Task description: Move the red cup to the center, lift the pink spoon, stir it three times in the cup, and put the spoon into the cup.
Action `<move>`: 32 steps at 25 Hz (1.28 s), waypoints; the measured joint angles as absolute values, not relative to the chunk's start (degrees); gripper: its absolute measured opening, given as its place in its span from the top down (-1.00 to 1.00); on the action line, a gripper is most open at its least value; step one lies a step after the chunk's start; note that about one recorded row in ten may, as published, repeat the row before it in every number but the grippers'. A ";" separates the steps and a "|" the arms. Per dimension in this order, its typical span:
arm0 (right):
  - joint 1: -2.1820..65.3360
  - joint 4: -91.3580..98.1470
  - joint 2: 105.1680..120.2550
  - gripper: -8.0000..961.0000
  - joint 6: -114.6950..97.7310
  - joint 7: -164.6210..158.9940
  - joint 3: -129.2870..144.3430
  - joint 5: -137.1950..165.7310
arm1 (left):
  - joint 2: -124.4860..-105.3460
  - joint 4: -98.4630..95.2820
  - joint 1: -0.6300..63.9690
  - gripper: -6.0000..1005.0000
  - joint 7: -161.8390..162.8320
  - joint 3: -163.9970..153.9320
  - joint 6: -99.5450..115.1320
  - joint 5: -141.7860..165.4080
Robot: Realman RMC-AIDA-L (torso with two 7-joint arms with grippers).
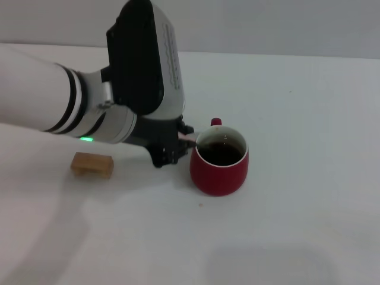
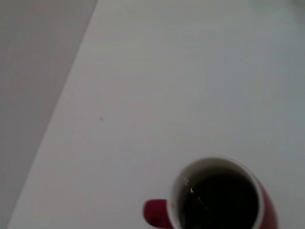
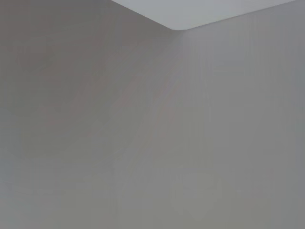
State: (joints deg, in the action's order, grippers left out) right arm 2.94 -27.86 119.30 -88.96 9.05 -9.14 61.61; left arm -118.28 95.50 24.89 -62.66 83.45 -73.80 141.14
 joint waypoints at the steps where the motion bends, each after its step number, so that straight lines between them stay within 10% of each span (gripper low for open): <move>1: 2.87 -27.86 119.31 0.98 -89.02 9.05 -9.14 61.61 | -118.29 94.90 25.23 0.65 -62.64 83.58 -73.07 141.08; 21: 1.58 -28.22 119.38 0.98 -90.70 8.34 -8.29 61.61 | -118.47 93.54 25.24 0.51 -61.53 76.73 -62.43 130.73; 32: 1.58 -28.22 119.33 0.98 -91.11 8.34 -8.26 61.61 | -118.16 94.95 15.28 -0.24 -66.49 73.54 -19.12 113.05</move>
State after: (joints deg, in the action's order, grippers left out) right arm 1.58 -28.22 119.33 -91.11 8.34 -8.26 61.61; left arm -118.16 94.95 15.28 -66.49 73.54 -19.12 113.05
